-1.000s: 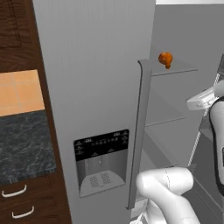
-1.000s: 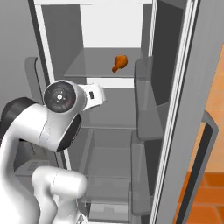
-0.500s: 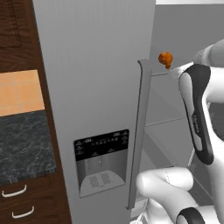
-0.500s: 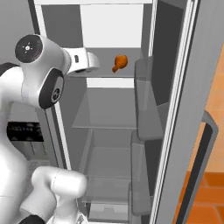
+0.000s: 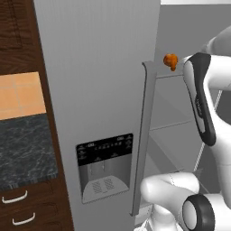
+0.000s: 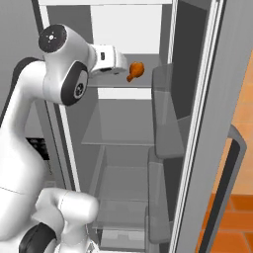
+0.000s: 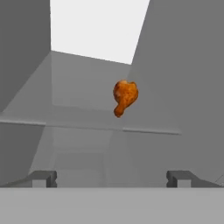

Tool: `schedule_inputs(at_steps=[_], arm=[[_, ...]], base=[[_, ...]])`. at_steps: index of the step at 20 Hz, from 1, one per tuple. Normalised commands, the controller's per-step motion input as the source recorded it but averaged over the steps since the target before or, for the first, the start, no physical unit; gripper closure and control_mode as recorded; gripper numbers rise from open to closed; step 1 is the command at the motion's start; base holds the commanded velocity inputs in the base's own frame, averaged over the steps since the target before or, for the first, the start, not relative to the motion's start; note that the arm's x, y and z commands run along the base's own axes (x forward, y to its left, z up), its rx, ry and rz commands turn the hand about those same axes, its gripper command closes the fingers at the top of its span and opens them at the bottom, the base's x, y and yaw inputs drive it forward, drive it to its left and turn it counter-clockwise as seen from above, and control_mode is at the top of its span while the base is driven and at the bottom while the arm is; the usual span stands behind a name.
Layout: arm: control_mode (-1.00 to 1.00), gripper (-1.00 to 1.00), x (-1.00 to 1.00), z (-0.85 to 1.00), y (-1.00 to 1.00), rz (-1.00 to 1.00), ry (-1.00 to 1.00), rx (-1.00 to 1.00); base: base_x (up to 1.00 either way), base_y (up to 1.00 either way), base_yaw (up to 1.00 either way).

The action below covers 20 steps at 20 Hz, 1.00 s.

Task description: Place one corn and one chicken drumstick in each tupperware on the nearby counter, to pack two identical lunches.

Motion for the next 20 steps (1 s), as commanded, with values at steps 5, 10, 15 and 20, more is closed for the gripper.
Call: schedule_inputs(at_steps=[5,10,15,20], arm=[[-1.00,-1.00,0.31,-0.19,0.00,-0.07,-0.02,0.06],[-1.00,-1.00,0.59,-0.27,0.00,0.00,-0.04,0.08],[-1.00,-1.00,0.44,-0.02,-0.05,-0.01,-0.05,0.00],[-1.00,-1.00,0.25,0.00,-0.19,-0.05,0.00,0.00]], base=[[0.00,0.00,0.00],[0.00,0.00,0.00],[0.00,0.00,0.00],[0.00,0.00,0.00]])
